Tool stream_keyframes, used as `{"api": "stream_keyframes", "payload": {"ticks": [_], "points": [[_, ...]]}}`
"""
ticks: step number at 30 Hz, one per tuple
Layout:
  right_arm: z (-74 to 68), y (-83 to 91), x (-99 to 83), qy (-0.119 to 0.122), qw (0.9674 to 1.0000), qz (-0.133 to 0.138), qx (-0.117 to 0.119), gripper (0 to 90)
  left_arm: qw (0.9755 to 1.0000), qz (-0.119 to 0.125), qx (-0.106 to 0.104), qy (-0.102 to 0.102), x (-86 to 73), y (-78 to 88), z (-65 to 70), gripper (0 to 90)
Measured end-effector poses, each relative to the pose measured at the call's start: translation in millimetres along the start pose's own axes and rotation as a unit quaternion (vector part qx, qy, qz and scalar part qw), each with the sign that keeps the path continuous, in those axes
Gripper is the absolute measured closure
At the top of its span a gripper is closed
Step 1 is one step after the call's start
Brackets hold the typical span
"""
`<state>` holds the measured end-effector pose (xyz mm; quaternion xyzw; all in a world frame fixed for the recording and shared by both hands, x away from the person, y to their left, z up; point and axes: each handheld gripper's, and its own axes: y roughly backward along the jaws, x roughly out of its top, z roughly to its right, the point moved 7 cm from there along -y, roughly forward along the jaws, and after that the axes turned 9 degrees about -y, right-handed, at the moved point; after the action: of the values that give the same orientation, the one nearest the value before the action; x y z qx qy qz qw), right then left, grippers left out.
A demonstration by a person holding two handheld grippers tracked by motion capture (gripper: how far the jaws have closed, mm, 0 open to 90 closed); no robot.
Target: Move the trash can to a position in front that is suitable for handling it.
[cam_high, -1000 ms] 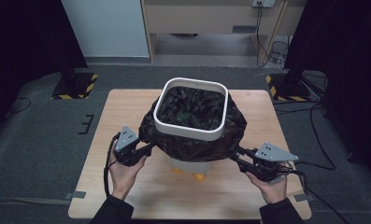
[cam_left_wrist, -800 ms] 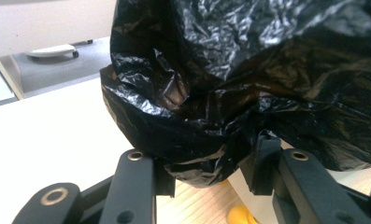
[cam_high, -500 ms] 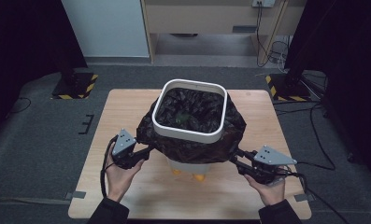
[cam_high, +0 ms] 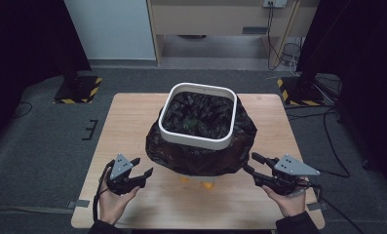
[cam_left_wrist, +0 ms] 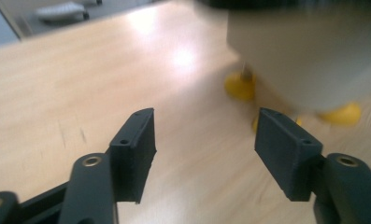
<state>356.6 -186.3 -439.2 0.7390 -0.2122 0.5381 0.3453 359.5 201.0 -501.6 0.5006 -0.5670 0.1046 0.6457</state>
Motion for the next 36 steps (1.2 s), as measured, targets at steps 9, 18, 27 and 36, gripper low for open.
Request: {"api": "stream_keyframes", "payload": {"ticks": [9, 18, 27, 36], "points": [[24.3, 12.7, -0.2, -0.013, 0.999, 0.006, -0.043, 41.0, 0.9988, -0.047, 0.015, 0.009, -31.7, -10.1, 0.0, 24.2], [41.3, 18.1, 15.0, -0.019, 0.9966, 0.031, -0.074, 35.1, 0.9946, -0.101, 0.018, 0.02, -59.5, -24.8, -2.5, 15.9], [46.8, 22.0, 35.6, -0.029, 0.9941, 0.062, -0.084, 32.1, 0.9909, -0.132, 0.002, 0.028, -71.6, -38.3, -2.6, 11.2], [44.8, 26.4, 58.7, -0.042, 0.9915, 0.093, -0.081, 28.9, 0.9931, -0.114, 0.005, 0.027, -73.6, -40.9, -1.3, 4.8]]}}
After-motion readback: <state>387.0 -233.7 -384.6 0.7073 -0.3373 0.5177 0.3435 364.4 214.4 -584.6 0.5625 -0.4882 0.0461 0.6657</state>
